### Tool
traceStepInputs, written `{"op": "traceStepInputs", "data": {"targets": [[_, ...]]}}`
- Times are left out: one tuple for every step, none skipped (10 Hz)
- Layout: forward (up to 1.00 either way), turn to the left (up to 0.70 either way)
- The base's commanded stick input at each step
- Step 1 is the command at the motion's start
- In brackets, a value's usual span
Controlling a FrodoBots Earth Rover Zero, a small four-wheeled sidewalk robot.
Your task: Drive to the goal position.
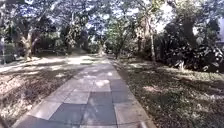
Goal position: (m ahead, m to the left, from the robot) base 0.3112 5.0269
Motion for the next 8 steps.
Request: {"op": "traceStepInputs", "data": {"targets": [[0.0, 0.0], [0.0, 0.0], [0.0, 0.0], [0.0, 0.0], [0.15, 0.0], [0.5, 0.0], [0.5, 0.0], [0.5, 0.0]]}}
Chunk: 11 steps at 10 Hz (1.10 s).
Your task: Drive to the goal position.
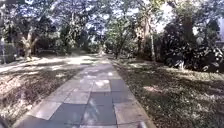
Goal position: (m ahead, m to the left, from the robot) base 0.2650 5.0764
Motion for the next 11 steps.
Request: {"op": "traceStepInputs", "data": {"targets": [[0.5, 0.0], [0.5, 0.0], [0.5, 0.0], [0.5, 0.0], [0.5, 0.0], [0.5, 0.0], [0.5, 0.0], [0.5, 0.0], [0.5, 0.0], [0.5, 0.0], [0.5, 0.0]]}}
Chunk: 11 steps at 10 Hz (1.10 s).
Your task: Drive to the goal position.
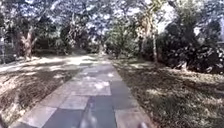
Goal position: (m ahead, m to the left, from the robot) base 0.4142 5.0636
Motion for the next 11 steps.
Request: {"op": "traceStepInputs", "data": {"targets": [[0.5, 0.0], [0.5, 0.29], [0.5, 0.5], [0.5, 0.5], [0.5, 0.14], [0.5, 0.0], [0.5, 0.0], [0.5, 0.0], [0.5, 0.0], [0.5, 0.0], [0.5, 0.0]]}}
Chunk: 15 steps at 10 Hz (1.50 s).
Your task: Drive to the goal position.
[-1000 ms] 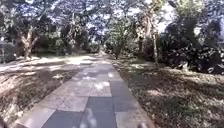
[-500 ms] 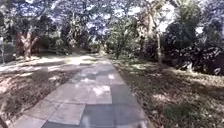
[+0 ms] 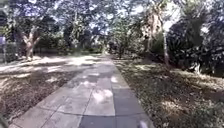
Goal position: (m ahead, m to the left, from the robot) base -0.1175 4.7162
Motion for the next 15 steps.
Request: {"op": "traceStepInputs", "data": {"targets": [[0.5, 0.0], [0.5, 0.0], [0.5, 0.0], [0.5, 0.0], [0.5, 0.0], [0.5, 0.0], [0.5, 0.0], [0.5, 0.0], [0.5, 0.0], [0.5, 0.0], [0.5, 0.0], [0.5, 0.0], [0.5, 0.0], [0.5, 0.0], [0.5, 0.0]]}}
